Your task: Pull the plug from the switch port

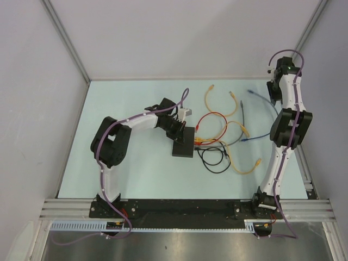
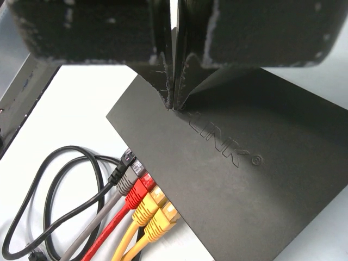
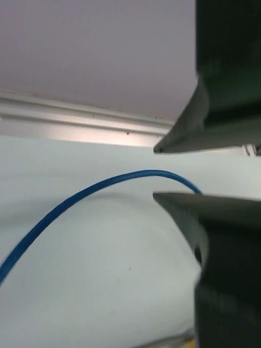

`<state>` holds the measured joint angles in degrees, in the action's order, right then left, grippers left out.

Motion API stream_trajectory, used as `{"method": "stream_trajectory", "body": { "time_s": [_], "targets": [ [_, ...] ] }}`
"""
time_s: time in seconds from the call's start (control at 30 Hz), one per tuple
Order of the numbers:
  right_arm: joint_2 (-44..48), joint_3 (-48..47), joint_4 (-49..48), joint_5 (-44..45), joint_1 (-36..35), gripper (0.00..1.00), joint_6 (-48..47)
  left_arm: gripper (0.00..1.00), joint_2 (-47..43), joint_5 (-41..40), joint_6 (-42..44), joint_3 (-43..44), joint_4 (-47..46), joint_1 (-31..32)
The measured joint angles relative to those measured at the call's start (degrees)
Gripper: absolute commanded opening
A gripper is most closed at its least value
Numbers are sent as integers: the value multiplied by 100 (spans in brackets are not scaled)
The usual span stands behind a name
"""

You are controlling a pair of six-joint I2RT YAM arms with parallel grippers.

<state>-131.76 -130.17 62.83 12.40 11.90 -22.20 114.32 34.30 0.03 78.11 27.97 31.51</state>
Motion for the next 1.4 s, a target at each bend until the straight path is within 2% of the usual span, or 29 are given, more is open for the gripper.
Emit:
{"method": "stream_trajectory", "body": {
  "time_s": [0.2, 0.3, 0.4, 0.5, 0.63, 0.77, 0.9, 1.0, 1.17, 1.4],
  "targets": [
    [155, 190, 24, -627, -114, 57, 90, 4, -11, -33, 15, -2, 0, 11],
    [715, 1003, -144, -1368, -192, 57, 52, 4, -20, -57, 44, -2, 2, 15],
    [1725, 2225, -463, -2203, -400, 59, -85, 4, -26, -87, 55, -2, 7, 15],
    [2710, 3150, -726, -2957, -931, 63, -195, 3, -35, -116, 74, -2, 11, 22],
    [3539, 3950, -1091, -3989, -2186, 66, -197, 4, -70, -144, 166, 0, 92, 26],
    [3311, 4317, -1355, -4575, -2966, 67, 0, 11, -107, -120, 219, 0, 299, -20],
    [2643, 4444, -1639, -4815, -2999, 67, 315, 38, -149, -70, 264, 0, 439, -153],
    [2173, 4463, -1805, -5036, -2973, 66, 420, 46, -216, -83, 245, 0, 483, -319],
    [1718, 4457, -1952, -5442, -2994, 63, 424, 50, -280, -184, 240, 0, 531, -525],
    [1231, 4334, -2240, -5775, -3023, 57, 470, 49, -282, -260, 240, -2, 566, -516]
  ]
}}
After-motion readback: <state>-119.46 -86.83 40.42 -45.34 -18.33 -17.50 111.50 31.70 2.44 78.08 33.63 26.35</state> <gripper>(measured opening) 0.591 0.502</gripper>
